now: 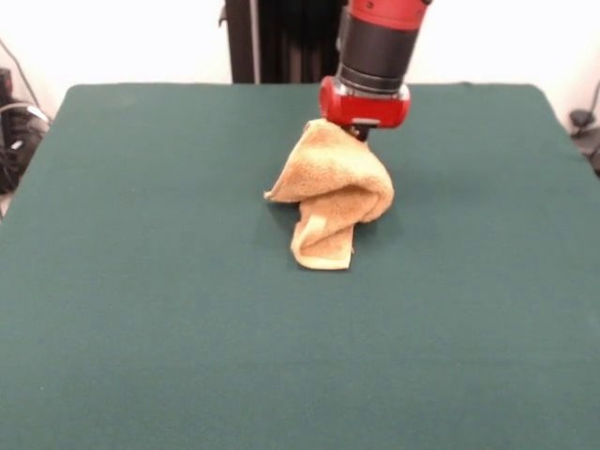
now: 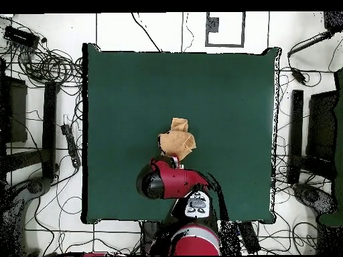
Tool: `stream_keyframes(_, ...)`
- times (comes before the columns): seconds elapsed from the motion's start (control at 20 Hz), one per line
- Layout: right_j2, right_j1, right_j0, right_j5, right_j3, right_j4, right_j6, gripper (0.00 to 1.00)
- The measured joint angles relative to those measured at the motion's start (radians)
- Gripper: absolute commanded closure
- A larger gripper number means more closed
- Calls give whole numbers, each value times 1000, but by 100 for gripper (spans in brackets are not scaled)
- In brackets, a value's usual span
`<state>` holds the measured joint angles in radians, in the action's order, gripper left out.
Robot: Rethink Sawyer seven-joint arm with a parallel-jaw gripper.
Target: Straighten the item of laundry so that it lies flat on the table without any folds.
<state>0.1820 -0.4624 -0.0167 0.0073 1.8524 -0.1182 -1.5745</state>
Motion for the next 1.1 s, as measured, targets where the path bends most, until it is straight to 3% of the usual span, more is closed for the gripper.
stream_keyframes(0.4, 1, -111, 91, 30, 70, -32, 0, 100)
stream_keyframes(0.75, 3, -262, 207, 242, 88, -104, 0, 100)
stream_keyframes(1.1, 3, -269, 246, 286, 88, -140, 0, 100)
